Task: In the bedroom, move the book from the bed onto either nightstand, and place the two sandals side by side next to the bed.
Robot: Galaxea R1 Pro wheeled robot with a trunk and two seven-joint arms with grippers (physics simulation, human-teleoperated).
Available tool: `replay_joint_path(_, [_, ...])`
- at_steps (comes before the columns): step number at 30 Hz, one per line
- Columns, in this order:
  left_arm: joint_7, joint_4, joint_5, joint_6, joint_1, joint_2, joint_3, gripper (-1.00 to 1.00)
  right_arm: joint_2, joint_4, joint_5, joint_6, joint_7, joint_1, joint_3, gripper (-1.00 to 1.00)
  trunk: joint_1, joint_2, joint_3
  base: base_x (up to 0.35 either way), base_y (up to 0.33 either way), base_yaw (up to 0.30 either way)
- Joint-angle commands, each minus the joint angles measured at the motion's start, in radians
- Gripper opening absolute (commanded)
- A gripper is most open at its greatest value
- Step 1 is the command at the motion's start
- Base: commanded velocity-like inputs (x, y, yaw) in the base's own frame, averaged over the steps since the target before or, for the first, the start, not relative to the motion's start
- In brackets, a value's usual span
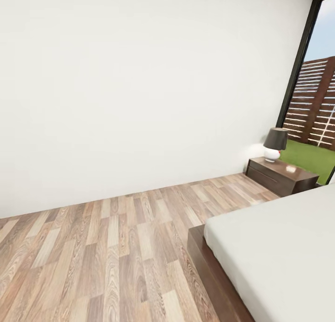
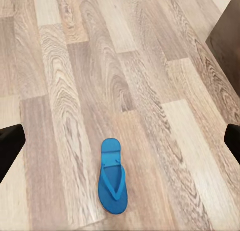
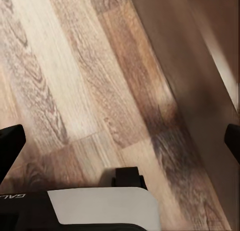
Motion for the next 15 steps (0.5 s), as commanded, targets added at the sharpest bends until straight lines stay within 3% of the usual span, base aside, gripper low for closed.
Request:
replay_joint_path(1, [0.0, 0.0, 0.005, -0.002, 0.0, 0.0, 0.0, 1.0, 0.0, 0.0, 0.0, -0.002, 0.001, 0.0, -0.002, 1.0, 0.0, 0.0, -0.001, 0.164, -0.148, 0.029])
replay_joint_path(5, [0.0, 0.0, 0.005, -0.002, 0.0, 0.0, 0.0, 1.0, 0.0, 0.0, 0.0, -0.002, 0.002, 0.0, -0.002, 1.0, 0.0, 0.0, -0.001, 0.127, -0.114, 0.01])
replay_joint_path(15, [0.0, 0.0, 0.005, -0.002, 0.0, 0.0, 0.0, 1.0, 0.0, 0.0, -0.001, -0.002, 0.001, 0.0, -0.002, 1.0, 0.0, 0.0, -0.001, 0.069, -0.009, 0.001])
